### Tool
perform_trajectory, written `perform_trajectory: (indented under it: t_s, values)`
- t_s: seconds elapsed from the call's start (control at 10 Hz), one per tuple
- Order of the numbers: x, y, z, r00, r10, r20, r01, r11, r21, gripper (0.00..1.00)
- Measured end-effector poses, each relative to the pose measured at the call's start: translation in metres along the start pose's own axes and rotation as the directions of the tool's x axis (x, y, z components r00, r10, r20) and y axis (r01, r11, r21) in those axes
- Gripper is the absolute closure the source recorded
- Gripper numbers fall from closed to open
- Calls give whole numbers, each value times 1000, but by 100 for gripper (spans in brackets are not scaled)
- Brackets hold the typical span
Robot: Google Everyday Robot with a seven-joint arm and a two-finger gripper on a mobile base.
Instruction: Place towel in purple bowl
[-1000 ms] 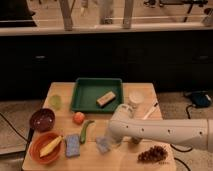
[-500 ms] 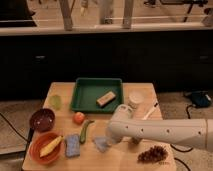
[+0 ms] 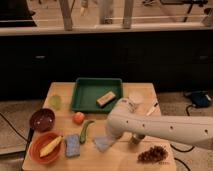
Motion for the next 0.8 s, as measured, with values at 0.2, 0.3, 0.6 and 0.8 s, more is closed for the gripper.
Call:
perform_trajectory:
  t_s: [0.2,0.3,0.6,0.8]
  values:
    - [2,1,1,1000,-8,3,8,1000,-4,80]
    - [2,1,3,1000,-14,7,14,1000,-7,71]
    - [-1,0,9,999,-33,14,33,999,-20,42]
    - [-1,1,13,999,-42,17,42,999,-32,23]
